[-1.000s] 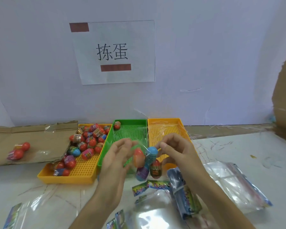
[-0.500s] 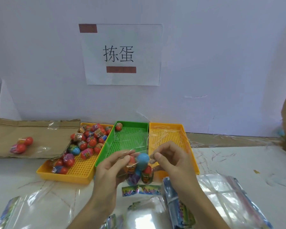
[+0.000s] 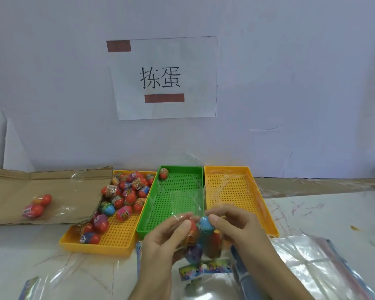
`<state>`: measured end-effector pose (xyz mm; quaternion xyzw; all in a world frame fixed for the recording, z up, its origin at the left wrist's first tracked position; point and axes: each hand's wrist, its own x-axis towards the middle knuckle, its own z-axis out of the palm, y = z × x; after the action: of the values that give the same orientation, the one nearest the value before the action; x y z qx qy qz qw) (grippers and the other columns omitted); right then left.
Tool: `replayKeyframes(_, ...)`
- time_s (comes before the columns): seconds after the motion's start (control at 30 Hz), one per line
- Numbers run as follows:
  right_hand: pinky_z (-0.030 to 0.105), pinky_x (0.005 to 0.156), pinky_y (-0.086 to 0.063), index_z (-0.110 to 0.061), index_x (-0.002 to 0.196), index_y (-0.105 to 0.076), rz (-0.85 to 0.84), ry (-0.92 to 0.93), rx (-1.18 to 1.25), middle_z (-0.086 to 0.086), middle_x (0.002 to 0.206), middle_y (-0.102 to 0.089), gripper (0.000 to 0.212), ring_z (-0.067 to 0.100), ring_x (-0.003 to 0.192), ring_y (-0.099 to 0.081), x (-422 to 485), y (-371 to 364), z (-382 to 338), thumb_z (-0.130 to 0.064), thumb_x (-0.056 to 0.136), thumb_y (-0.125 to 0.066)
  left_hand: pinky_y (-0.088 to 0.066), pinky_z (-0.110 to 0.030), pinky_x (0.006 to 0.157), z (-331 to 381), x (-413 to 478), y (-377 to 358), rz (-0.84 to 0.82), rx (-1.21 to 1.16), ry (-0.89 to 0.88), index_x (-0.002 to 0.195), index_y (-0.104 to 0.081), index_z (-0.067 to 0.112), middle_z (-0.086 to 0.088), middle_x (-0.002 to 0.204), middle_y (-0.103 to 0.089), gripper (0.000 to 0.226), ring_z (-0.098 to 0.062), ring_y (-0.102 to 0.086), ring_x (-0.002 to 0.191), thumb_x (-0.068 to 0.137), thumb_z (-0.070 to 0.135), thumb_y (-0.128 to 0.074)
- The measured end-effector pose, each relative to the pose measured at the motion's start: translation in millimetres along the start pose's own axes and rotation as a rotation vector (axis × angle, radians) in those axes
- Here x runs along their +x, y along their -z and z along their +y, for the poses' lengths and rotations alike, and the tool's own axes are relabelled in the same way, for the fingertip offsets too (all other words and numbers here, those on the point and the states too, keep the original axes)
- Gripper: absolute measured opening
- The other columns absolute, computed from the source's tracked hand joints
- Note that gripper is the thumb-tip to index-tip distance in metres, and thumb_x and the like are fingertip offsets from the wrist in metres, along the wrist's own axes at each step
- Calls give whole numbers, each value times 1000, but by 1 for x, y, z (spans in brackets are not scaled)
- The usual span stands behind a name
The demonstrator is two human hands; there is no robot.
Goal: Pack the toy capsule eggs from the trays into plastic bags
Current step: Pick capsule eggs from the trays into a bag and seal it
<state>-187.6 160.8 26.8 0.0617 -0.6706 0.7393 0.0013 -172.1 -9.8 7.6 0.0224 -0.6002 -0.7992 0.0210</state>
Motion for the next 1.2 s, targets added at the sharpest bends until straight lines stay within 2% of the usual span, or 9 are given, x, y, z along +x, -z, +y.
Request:
replayKeyframes(0.07,30,70,-57,-18,86,-80,14,20,-2,8,87,-75,19,22,83,-72,-1,1,1,-33,76,-85,-58,-27,67,3,-2,-1,-15,-66,15,99,-83,27,-9,104,-79,41,-23,-76,93,62,43,-80)
replayKeyframes(0.2,51,81,-57,-17,81,-79,37,42,-16,12,90,-73,16,35,91,-69,-1,-2,2,-30,75,-86,-59,-25,68,8,-4,-3,-38,-140,18,102,-82,23,-14,107,-78,35,-26,-76,99,71,37,-72)
replayKeyframes(0.33,39,69,-52,-14,77,-71,3,59,48,10,82,-67,16,26,77,-62,-2,-1,1,-29,76,-78,-62,-33,67,10,-8,-3,-98,-164,45,109,-80,23,-14,111,-77,34,-27,-76,95,78,33,-69)
replayKeyframes(0.47,45,76,-56,-3,85,-67,-27,71,68,21,93,-70,25,29,85,-66,-3,0,1,-25,81,-78,-60,-36,61,16,-11,-3,-242,-148,84,108,-76,22,-20,122,-71,33,-34,-69,89,77,30,-84)
replayKeyframes(0.57,45,77,-57,-5,87,-71,-40,99,22,24,95,-70,19,30,85,-67,-5,-1,2,-23,85,-75,-53,-42,73,15,-12,-1,-300,-138,132,120,-71,30,-21,130,-66,49,-39,-58,96,73,36,-85)
replayKeyframes(0.7,30,66,-58,-14,83,-76,-60,108,55,7,88,-76,5,21,82,-72,-8,-4,1,-19,82,-75,-60,-44,83,11,-9,1,-342,-77,135,120,-73,29,-21,122,-71,48,-36,-70,107,74,30,-84)
replayKeyframes(0.9,36,76,-59,-18,95,-81,-95,105,10,6,94,-77,14,27,90,-72,-10,-3,-3,-9,88,-72,-59,-26,74,1,-7,0,-229,27,21,108,-78,32,-10,105,-78,47,-25,-75,99,63,37,-89)
replayKeyframes(1.07,29,73,-57,-14,92,-81,-144,79,32,17,97,-74,12,23,90,-71,-12,-3,-8,-14,82,-74,-60,-37,79,0,-8,1,-214,30,-44,106,-79,25,-19,101,-76,48,-34,-74,97,60,38,-85)
replayKeyframes(1.2,22,75,-54,-18,90,-83,-127,189,-110,1,94,-69,21,16,91,-64,-14,-4,-12,-3,91,-69,-62,-42,74,2,-7,-2,-204,-52,30,96,-80,18,-23,99,-76,35,-37,-75,90,62,16,-87)
